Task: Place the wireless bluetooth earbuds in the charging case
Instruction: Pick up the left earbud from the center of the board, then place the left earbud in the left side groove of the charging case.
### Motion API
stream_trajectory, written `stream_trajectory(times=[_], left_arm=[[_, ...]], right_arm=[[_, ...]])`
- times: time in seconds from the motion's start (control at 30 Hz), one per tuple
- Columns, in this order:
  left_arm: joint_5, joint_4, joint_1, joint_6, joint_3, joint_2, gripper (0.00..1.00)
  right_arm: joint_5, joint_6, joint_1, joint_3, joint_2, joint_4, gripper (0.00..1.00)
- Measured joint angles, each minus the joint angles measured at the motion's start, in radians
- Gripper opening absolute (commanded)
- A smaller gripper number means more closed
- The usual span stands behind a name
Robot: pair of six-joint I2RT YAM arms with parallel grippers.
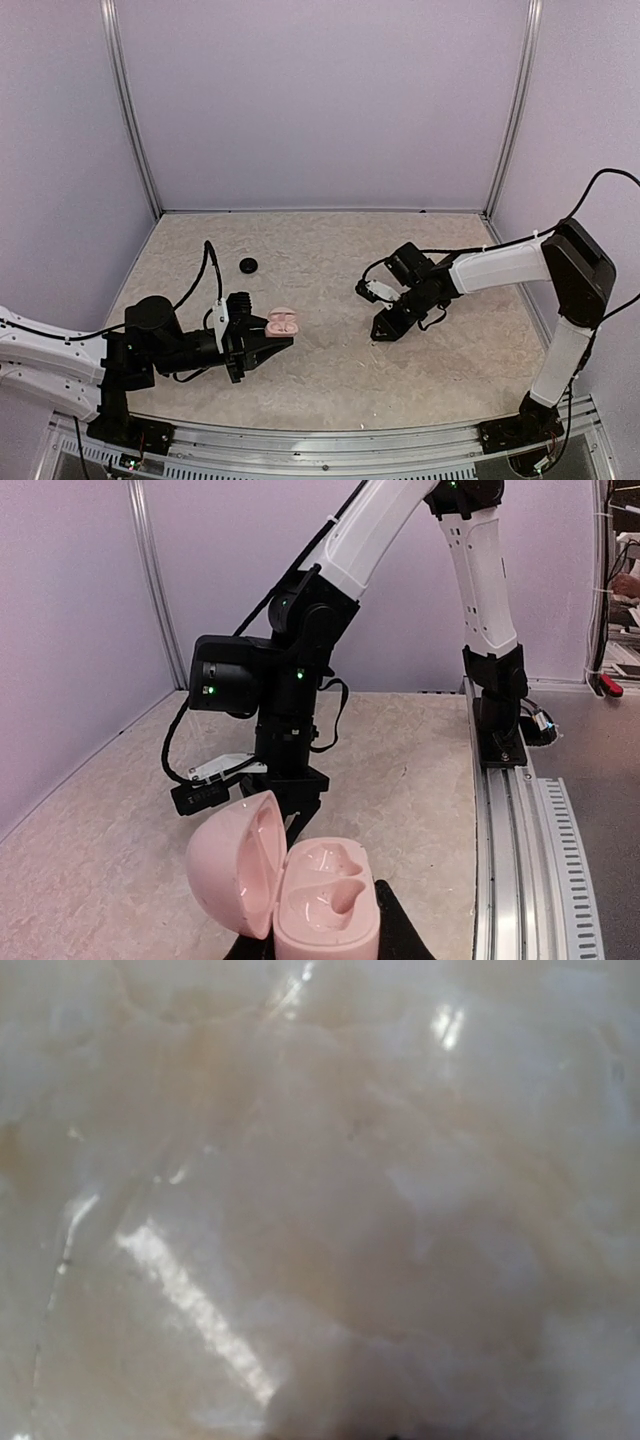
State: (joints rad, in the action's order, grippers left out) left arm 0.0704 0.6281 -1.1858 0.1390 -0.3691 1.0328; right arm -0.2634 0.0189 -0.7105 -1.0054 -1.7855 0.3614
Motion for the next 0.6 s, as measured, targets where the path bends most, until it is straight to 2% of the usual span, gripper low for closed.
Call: stream_trajectory(times=[0.33,0.6], left_arm=[[-0.001,0.0,0.0,0.001,0.0,0.003,0.09],[-0.002,0.001,0.0,0.0,0.0,0.005,0.09]], right_arm=[[0.015,-0.003,-0.005,-0.013,-0.012,0.001,0.21],[0.019,-0.008,-0.008,-0.013,-0.008,0.007,0.19]])
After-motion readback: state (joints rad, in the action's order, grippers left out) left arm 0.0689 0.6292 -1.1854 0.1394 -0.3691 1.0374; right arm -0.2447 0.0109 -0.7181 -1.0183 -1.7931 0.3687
